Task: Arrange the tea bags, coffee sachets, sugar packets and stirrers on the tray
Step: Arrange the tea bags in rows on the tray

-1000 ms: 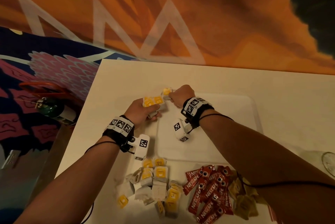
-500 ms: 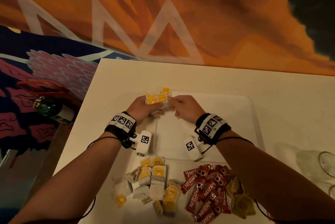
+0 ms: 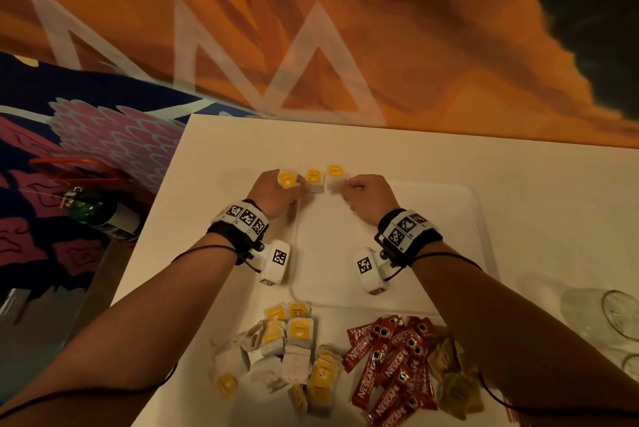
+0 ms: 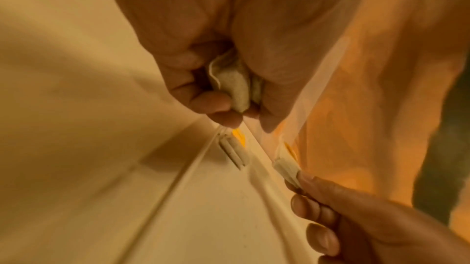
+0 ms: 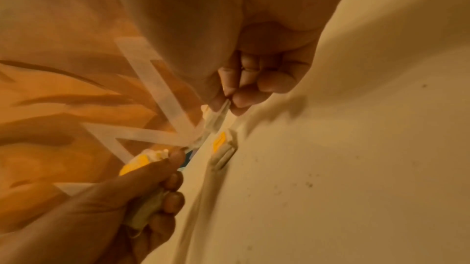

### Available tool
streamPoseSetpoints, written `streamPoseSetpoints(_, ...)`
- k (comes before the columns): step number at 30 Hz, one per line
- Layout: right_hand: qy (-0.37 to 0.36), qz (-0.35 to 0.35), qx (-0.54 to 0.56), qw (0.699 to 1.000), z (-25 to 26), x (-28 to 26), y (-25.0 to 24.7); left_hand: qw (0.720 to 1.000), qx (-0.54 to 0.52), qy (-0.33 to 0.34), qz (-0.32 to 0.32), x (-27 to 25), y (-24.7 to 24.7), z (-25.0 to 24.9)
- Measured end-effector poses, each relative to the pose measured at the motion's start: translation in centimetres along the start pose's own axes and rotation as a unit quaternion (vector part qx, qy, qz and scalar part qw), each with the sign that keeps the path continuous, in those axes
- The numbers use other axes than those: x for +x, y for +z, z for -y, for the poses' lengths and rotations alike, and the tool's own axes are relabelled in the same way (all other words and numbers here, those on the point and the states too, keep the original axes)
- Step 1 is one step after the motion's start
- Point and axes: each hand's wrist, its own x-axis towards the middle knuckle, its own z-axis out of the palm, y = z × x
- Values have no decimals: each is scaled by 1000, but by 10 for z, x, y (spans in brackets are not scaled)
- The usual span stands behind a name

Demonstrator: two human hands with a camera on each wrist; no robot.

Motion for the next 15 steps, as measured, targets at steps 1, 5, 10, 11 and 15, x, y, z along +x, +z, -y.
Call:
streamPoseSetpoints(1,12,-7,-19,1000,-2,4,-1,999,51,9,-2,6,0,0)
streamPoseSetpoints(5,34,-9,-83,996,-4,11,1,965,257,42,0,26,8,-3)
streamPoseSetpoints(10,41,-4,-105,994,1,14,4,939,343,31,-7,36,18,-3)
streamPoseSetpoints(11,42,-3,-107,993,2,15,6,937,348,26,-8,37,19,-3)
streamPoseSetpoints(15,42,-6,-121,992,6,17,9,939,343,12,-16,40,19,-1)
